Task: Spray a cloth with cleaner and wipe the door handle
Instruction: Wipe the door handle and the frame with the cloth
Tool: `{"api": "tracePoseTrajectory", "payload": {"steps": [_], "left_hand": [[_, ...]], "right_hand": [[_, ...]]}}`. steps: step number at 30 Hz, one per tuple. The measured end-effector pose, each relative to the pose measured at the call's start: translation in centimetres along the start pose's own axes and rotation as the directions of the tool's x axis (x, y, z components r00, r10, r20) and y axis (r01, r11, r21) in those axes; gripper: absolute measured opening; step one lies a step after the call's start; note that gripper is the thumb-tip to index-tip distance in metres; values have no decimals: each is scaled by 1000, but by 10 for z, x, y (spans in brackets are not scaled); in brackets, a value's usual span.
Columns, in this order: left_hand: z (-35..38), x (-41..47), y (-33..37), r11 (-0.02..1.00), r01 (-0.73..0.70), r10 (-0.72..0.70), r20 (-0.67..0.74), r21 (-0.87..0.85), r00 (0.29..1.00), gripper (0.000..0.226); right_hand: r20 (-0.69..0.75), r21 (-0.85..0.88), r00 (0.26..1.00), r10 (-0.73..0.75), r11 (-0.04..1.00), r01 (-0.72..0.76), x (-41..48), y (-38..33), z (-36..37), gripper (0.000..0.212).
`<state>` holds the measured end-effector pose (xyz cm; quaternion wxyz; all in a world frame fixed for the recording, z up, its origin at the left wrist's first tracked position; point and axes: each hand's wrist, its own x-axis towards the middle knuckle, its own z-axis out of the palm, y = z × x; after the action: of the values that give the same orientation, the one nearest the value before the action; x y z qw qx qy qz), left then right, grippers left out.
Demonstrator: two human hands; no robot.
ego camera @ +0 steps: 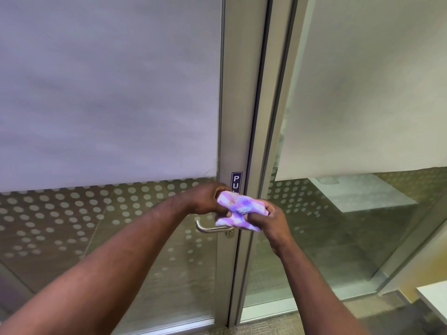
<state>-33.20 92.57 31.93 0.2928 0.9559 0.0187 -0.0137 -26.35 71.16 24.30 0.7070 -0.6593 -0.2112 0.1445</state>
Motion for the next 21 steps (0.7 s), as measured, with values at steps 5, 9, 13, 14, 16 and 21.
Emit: {"api": "tracePoseTrajectory", "payload": {"steps": [5, 9, 13, 14, 16, 21], "left_hand": [[4, 1, 5, 997, -20, 11, -106, -77, 994, 22], [8, 6, 11, 958, -1, -42, -145, -285, 989, 21], [11, 8, 10, 849, 25, -96, -108, -528, 989, 17], [10, 9, 10, 849, 17, -82, -99, -529, 992, 17], [7, 11, 9, 903, -2, -43, -95, -429, 995, 26], [-6, 8, 4, 985, -150, 97, -451, -84, 887, 51]], "right_hand": [[-31, 334, 996, -86, 938, 92, -2, 2, 7, 41], [53, 617, 996, -79, 786, 29, -1, 14, 20, 74], [65, 668, 996, -59, 744, 1, -7, 7, 33, 49], [48, 659, 996, -80, 752, 29, -4, 6, 35, 41], [-43, 666, 998, -54, 743, 69, 6, 8, 35, 31], [-220, 544, 976, 13, 832, 111, 21, 24, 22, 31]]}}
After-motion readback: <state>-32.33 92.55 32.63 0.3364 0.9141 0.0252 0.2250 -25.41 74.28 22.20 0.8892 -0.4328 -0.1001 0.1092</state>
